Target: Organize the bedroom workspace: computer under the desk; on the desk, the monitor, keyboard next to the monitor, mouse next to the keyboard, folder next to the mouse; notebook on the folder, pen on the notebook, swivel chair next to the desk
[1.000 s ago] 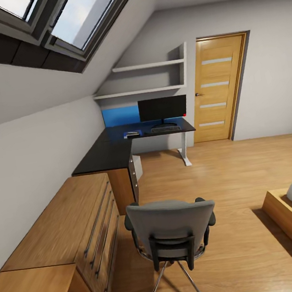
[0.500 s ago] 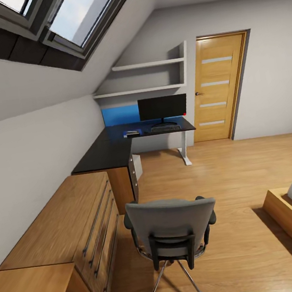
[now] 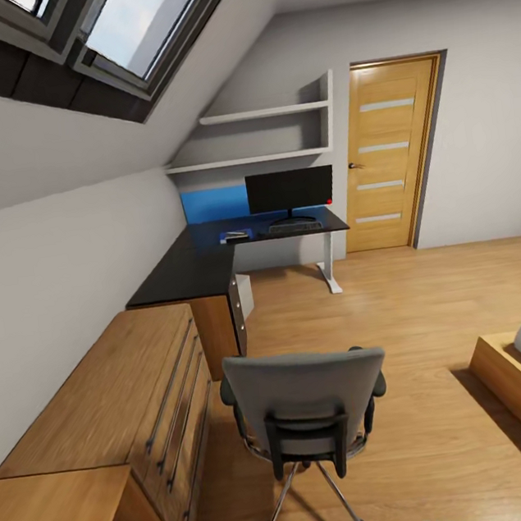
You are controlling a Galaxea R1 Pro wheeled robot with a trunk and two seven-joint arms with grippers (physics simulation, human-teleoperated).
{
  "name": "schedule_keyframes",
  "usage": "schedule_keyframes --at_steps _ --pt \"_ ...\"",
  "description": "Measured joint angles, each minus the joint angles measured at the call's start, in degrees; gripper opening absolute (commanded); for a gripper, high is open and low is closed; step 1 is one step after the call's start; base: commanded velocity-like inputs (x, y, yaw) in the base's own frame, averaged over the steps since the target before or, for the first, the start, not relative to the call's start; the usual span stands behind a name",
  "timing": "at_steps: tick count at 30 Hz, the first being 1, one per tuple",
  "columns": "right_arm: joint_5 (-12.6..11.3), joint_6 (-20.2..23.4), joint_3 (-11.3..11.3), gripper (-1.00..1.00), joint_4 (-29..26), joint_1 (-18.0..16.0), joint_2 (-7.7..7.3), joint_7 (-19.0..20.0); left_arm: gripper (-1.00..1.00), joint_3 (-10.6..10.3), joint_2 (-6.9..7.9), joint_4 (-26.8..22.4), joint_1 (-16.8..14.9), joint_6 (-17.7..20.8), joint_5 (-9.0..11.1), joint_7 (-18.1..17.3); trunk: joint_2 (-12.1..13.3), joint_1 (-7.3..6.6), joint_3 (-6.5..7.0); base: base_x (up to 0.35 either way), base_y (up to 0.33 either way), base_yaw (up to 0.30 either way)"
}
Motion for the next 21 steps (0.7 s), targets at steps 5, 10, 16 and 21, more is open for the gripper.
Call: schedule_keyframes --at_steps 5,10,16,21 --pt "0.01 0.01 0.01 1.0 0.0 0.0 -0.01 0.02 1.0 0.02 -0.01 -0.02 0.01 0.01 -0.01 0.02 -2.0 1.1 -0.9 -0.172 0.0 0.0" --pt "0.0 0.0 0.05 1.0 0.0 0.0 0.0 -0.01 1.0 0.0 0.0 -0.01 0.0 0.0 0.0 0.0 -4.01 2.19 -1.8 -0.072 0.0 0.0" --pt "0.0 0.0 0.08 1.0 0.0 0.0 0.0 0.0 1.0 0.01 0.0 -0.01 0.0 -0.04 -0.03 0.0 -6.42 3.51 -2.88 -0.022 0.0 0.0" --pt "0.0 0.0 0.09 1.0 0.0 0.0 0.0 0.0 1.0 0.02 0.0 -0.01 0.0 -0.08 0.0 0.0 -8.43 4.6 -3.78 -0.005 0.0 0.0"
